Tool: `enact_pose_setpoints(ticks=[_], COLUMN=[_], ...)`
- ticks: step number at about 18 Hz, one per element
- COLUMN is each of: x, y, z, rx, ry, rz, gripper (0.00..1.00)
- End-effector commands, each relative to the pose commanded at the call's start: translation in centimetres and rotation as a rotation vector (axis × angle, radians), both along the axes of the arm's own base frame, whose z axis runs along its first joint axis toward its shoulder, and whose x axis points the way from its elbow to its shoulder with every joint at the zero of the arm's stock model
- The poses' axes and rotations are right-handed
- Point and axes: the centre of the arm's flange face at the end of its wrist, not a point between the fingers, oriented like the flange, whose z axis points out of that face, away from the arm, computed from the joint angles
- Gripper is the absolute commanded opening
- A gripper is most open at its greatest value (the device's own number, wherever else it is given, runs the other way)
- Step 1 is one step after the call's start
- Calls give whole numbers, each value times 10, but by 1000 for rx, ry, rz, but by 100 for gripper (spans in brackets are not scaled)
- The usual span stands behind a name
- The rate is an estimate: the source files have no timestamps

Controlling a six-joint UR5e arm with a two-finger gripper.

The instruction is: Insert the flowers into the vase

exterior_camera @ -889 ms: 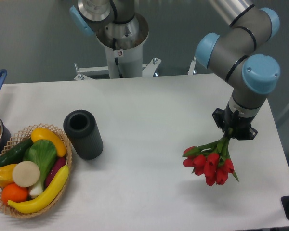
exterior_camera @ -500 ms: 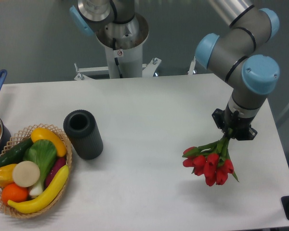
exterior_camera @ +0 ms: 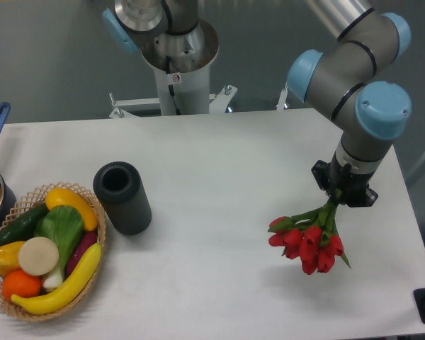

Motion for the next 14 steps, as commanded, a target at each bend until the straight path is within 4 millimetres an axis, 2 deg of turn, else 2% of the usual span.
enact_pose_setpoints(ticks=[6,10,14], x=[11,19,23], y=[11,22,35], z=[-1,0,8], rx=[125,200,242], ry=[-70,-131,-140], rz=[37,140,189], gripper=[7,7,7])
